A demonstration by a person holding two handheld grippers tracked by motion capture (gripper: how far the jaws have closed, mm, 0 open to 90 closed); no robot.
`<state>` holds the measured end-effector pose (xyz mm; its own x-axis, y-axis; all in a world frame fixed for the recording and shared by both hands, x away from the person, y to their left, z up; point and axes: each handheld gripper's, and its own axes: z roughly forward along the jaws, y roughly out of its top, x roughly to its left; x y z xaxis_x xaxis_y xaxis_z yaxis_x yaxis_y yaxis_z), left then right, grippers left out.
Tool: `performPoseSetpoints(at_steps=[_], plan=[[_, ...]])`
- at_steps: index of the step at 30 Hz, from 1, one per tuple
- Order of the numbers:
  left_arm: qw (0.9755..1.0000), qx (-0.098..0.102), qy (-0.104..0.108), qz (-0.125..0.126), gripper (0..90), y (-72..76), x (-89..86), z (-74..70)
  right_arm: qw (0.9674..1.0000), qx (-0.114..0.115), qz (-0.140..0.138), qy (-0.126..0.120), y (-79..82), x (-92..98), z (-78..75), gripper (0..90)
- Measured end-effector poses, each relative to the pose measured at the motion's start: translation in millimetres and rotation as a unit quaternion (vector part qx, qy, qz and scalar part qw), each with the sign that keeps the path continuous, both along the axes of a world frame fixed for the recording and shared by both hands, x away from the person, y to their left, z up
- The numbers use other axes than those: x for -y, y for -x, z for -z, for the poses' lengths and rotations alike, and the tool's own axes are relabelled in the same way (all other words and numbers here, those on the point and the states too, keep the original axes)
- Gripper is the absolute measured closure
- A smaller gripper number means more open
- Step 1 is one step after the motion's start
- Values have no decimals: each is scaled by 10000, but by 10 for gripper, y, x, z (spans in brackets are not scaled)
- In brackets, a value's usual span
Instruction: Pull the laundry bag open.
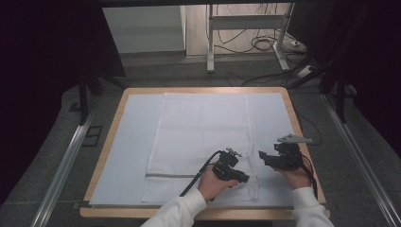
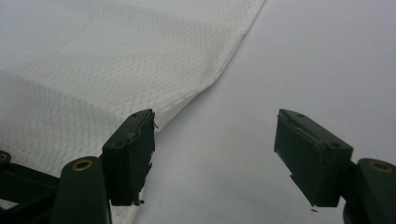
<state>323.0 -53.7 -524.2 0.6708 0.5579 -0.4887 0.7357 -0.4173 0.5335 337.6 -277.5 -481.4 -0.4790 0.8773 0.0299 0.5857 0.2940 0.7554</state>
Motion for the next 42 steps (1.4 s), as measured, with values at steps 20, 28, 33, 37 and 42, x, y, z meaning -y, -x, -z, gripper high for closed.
performPoseSetpoints(at_steps=[20,28,33,37,42], plan=[[9989,383,-285,30,827,38,98,-12,10000,3,1,-10,1,2,-7,283],[9991,390,-180,54,851,30,74,0,10000,-1,6,9,0,6,-2,281],[9991,415,-63,60,862,21,35,-15,10000,-1,1,18,0,9,-1,281],[9990,426,28,106,868,28,6,-41,10000,-8,16,11,1,18,-1,279],[9985,510,100,152,869,57,-25,-79,9999,-117,41,-116,1,7,-8,272]])
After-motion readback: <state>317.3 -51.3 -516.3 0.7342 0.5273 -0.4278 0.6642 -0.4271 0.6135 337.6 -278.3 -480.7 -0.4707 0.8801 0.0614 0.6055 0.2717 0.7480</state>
